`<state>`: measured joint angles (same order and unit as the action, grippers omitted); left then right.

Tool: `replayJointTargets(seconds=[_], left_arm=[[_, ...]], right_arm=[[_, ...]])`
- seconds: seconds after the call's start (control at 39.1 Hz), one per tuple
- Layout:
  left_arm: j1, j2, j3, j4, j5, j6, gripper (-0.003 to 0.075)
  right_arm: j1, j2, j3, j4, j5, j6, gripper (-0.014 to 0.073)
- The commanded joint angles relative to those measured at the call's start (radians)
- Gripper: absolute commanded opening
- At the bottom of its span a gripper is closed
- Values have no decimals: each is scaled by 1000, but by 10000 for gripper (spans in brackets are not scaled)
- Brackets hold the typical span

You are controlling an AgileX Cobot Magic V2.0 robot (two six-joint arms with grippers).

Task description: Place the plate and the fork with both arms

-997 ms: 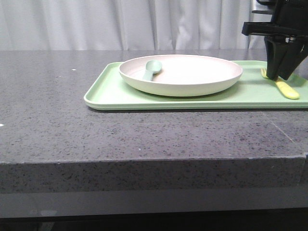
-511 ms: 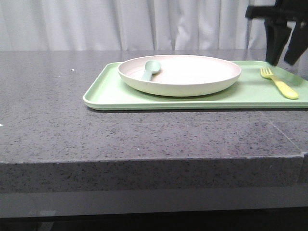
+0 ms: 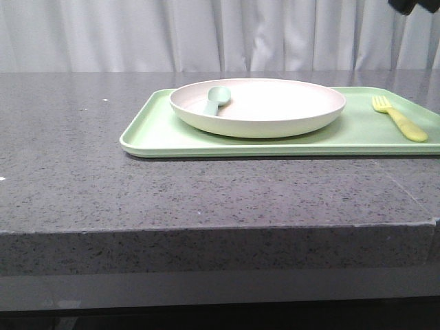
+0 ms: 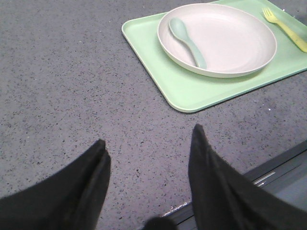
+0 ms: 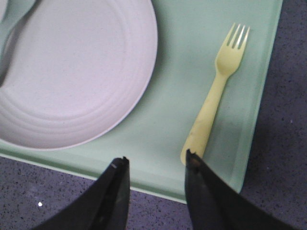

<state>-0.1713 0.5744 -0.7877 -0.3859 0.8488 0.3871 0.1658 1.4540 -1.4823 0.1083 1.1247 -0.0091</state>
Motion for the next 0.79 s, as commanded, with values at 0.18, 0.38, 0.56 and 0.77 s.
replayJointTargets(seconds=[0.18,0.38,0.56,0.77], left_arm=[[3,3,-27,-24,-67,1,368],[3,3,-27,-24,-73,1,368],[3,3,-27,-24,-75,1,368],[3,3,-27,-24,-83,1,368]], right_arm=[[1,-295,260,-5,-200,-69,314],[1,-508,450,-6,-305,-69,314],[1,-672,588,-6,-364,-69,314],[1,-849,703,-6,-400,-69,314]])
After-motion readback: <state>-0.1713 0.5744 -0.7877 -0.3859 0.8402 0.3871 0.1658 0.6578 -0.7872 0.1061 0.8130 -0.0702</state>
